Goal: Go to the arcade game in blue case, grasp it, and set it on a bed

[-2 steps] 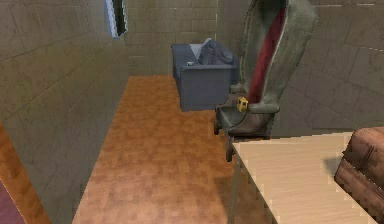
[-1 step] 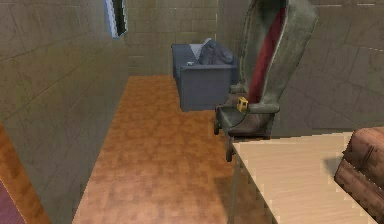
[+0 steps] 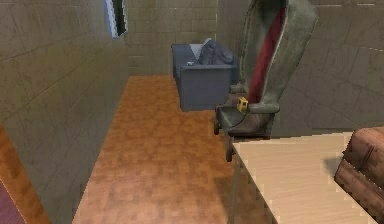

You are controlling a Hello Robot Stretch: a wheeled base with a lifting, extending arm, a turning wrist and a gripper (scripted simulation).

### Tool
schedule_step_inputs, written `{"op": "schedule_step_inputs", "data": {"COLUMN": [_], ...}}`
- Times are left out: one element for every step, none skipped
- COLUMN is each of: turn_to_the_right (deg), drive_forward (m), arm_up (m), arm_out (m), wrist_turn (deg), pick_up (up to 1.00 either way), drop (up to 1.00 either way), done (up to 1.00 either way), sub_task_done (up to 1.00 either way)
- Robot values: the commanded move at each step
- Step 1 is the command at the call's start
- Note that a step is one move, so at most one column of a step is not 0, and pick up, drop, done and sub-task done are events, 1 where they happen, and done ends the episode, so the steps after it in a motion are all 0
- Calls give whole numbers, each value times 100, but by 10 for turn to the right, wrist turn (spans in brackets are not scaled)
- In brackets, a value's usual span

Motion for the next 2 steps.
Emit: {"op": "schedule_step_inputs", "data": {"turn_to_the_right": [0, 0], "drive_forward": [0, 0], "arm_up": [0, -26], "arm_out": [0, 0], "wrist_turn": [30, 0], "pick_up": [0, 0], "drop": [0, 0], "done": [0, 0], "sub_task_done": [0, 0]}}
